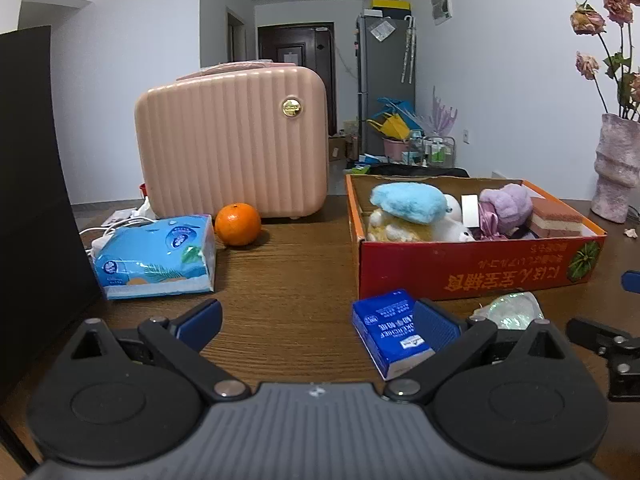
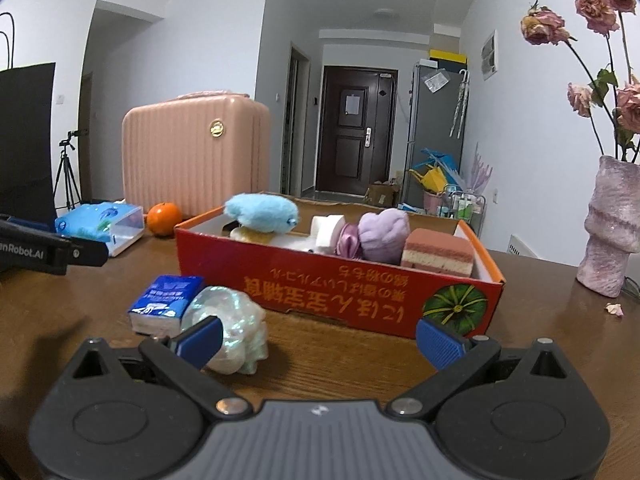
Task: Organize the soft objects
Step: 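Grasp the iridescent plastic-wrapped ball with the right gripper while the left approaches the tissue pack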
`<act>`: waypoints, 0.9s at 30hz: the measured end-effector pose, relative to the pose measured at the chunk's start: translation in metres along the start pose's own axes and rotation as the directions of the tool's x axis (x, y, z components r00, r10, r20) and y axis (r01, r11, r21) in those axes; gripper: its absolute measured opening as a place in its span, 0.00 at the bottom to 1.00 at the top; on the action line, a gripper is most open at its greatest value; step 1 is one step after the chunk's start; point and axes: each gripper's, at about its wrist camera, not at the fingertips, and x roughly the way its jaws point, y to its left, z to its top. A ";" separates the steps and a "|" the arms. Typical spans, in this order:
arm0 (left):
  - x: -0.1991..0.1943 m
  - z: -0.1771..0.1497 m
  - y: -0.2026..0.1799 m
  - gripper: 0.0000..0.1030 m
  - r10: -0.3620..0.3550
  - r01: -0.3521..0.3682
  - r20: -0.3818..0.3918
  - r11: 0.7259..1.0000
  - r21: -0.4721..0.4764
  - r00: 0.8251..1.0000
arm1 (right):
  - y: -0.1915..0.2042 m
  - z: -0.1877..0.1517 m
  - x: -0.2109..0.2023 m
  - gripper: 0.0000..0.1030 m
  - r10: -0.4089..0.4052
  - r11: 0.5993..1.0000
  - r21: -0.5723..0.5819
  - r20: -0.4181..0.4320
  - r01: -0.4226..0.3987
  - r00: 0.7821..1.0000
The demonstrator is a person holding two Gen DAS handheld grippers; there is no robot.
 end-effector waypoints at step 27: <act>0.023 0.000 0.020 1.00 0.005 -0.011 -0.084 0.997 -0.077 0.996 | 0.054 0.011 0.061 0.78 0.061 0.998 0.039 -0.173 -0.055 0.983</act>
